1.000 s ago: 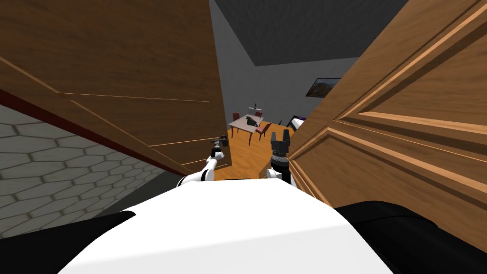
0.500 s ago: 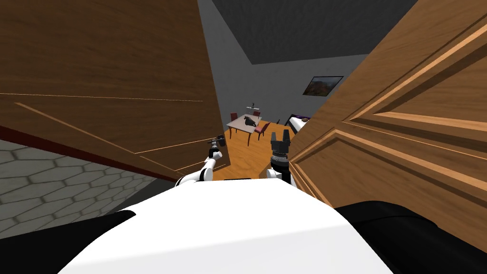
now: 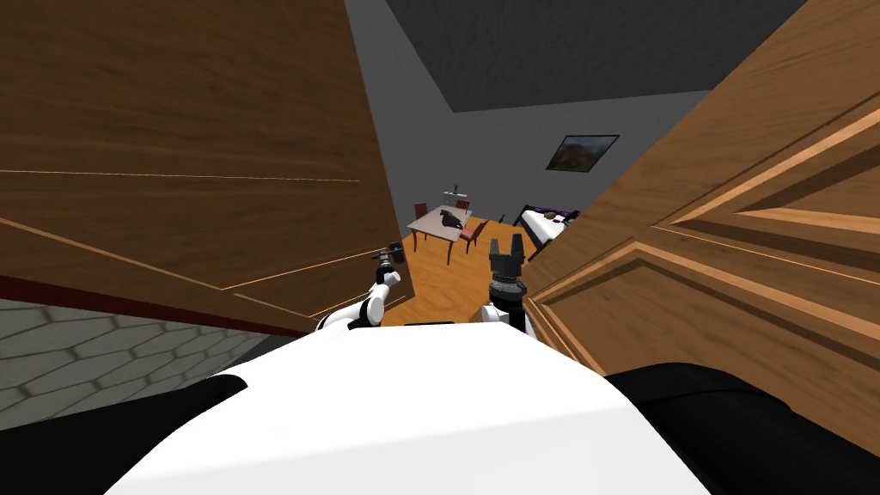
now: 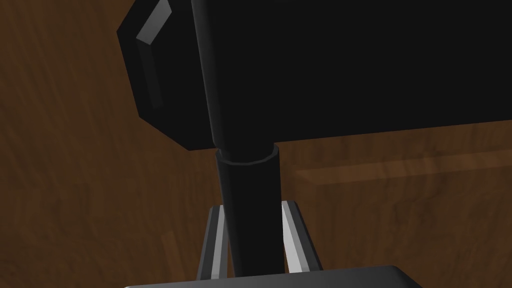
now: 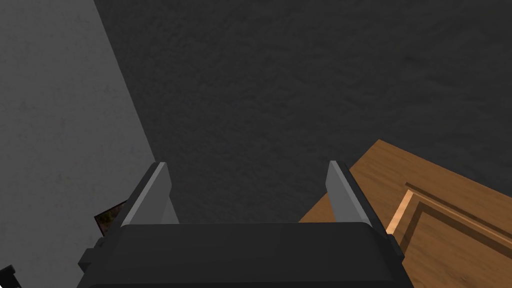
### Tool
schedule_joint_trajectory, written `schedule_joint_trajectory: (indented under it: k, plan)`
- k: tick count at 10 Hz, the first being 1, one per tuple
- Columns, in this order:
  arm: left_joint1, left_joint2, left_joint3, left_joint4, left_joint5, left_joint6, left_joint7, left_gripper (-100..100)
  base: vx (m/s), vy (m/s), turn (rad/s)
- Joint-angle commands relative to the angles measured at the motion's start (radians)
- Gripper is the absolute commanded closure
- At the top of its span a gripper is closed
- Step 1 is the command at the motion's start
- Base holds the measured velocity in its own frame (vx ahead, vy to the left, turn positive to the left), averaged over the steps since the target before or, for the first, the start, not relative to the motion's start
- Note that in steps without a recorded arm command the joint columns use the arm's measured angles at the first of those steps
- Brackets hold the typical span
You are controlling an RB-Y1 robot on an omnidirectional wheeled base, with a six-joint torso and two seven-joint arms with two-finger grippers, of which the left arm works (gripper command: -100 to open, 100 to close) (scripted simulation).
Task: Push the door open
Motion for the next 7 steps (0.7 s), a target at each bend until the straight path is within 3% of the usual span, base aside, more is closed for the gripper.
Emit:
schedule_joint_trajectory:
  k: [1,2,5,7]
  plan:
    - [0.014,-0.002,0.017,-0.05,0.009,0.009,-0.024,100,0.076,0.014,-0.012]
    - [0.004,-0.009,0.041,-0.037,0.028,-0.008,-0.052,100,0.1,0.017,-0.033]
    - [0.004,-0.009,0.041,-0.037,0.028,-0.008,-0.052,100,0.039,0.004,-0.009]
    - [-0.01,-0.026,0.072,-0.02,0.053,-0.029,-0.089,100,0.05,-0.002,-0.021]
